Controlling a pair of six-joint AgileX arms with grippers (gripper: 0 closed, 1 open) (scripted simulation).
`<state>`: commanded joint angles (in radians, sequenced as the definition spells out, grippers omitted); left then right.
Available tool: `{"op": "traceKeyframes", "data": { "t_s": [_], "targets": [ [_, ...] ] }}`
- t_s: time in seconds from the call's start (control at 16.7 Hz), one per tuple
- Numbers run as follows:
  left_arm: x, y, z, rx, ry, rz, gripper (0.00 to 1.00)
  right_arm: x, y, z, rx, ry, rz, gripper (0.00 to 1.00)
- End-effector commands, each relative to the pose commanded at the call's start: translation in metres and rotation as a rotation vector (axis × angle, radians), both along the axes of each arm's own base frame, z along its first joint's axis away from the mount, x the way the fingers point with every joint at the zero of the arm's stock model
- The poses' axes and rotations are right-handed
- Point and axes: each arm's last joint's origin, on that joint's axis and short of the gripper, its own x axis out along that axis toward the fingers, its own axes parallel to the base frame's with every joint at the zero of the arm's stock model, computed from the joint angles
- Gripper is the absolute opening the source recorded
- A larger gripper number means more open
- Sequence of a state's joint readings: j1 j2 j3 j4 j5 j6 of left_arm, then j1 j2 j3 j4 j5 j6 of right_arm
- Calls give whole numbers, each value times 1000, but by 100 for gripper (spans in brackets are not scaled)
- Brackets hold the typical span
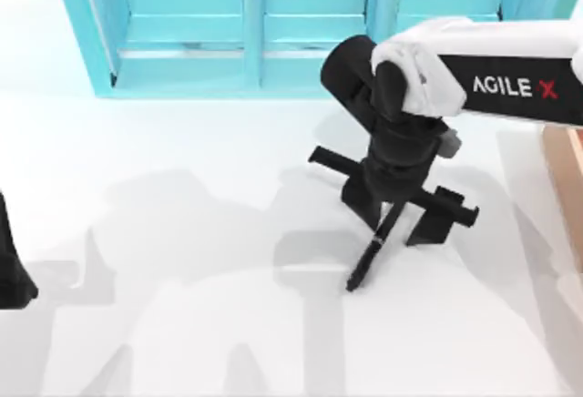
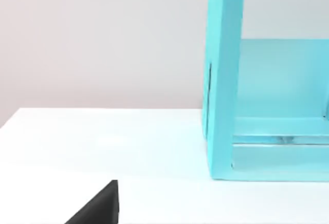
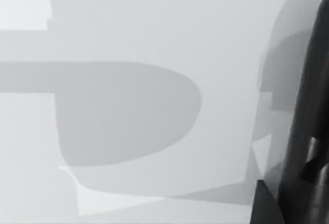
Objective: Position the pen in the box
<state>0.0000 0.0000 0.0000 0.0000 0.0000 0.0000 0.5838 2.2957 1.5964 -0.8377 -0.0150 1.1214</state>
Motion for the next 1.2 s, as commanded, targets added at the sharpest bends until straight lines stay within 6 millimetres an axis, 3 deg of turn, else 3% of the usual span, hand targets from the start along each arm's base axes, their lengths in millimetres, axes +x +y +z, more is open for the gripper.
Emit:
{"op": "traceKeyframes", "data": {
  "t_s": [0.36,0.42,0.6,1.02,1.2],
  "targets": [
    [0,0,0,0,0,0,100,0,0,0,0,0,0,0],
    [0,0,0,0,0,0,100,-6,-7,29,-32,-10,29,0],
    [0,0,0,0,0,0,100,-4,-5,40,-30,-11,27,0],
    [0,0,0,0,0,0,100,-4,-5,113,-34,-5,29,0],
    [0,0,0,0,0,0,100,-6,-7,129,-32,-10,29,0]
  ]
}}
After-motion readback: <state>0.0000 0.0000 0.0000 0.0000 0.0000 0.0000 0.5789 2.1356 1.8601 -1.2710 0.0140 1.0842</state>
